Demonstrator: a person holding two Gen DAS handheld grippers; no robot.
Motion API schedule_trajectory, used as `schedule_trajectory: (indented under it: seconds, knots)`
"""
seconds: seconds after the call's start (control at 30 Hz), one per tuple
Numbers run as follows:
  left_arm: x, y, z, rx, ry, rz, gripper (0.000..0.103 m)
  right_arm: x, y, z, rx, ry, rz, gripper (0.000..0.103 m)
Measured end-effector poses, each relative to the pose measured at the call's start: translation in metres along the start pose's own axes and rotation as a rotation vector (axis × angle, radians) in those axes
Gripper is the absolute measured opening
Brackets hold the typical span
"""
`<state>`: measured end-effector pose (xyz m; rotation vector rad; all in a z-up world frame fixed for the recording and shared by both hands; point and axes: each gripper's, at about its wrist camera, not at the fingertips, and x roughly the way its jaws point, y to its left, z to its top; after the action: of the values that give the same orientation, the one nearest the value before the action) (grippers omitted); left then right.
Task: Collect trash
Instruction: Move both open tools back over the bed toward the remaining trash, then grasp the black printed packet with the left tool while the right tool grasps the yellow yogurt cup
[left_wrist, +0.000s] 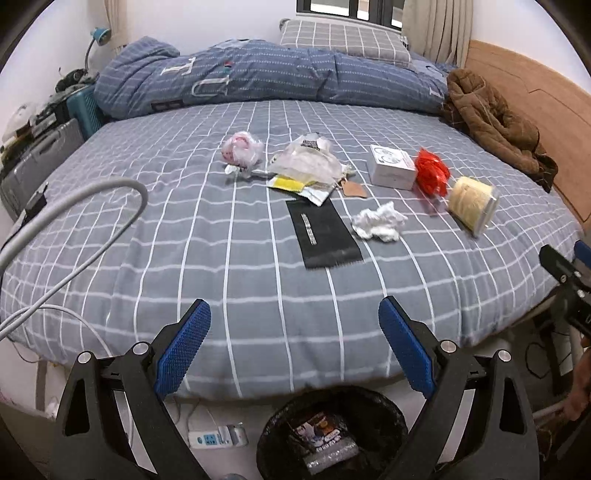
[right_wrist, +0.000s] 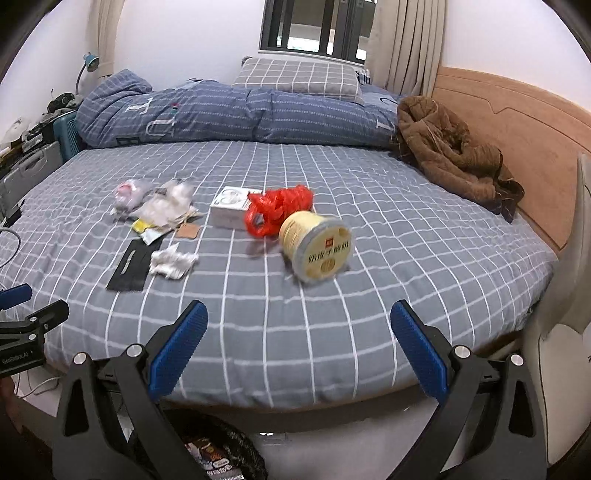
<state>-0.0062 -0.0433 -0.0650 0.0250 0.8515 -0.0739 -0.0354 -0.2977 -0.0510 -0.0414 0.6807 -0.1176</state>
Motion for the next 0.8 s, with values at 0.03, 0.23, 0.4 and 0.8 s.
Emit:
schedule_trajectory:
  seconds: [0.03,0.23,0.4,0.8]
  knots:
    - [0.006,0.000,0.005,-0.001,0.004,0.000,0.091,0.004,-0.001,0.003,0.003,0.003,0.001,0.095]
    - [0.034,-0.003,0.026,-0.001,0.023,-0.005,0.091,0.033,-0.007,0.023,0.016,0.025,0.005,0.095]
    - [0.057,-0.009,0.042,0.019,0.025,0.010,0.091,0.061,-0.015,0.037,0.026,0.046,-0.003,0.095]
    - [0.112,-0.020,0.056,0.044,0.089,0.017,0.091,0.133,-0.024,0.054,0.032,0.106,-0.005,0.095]
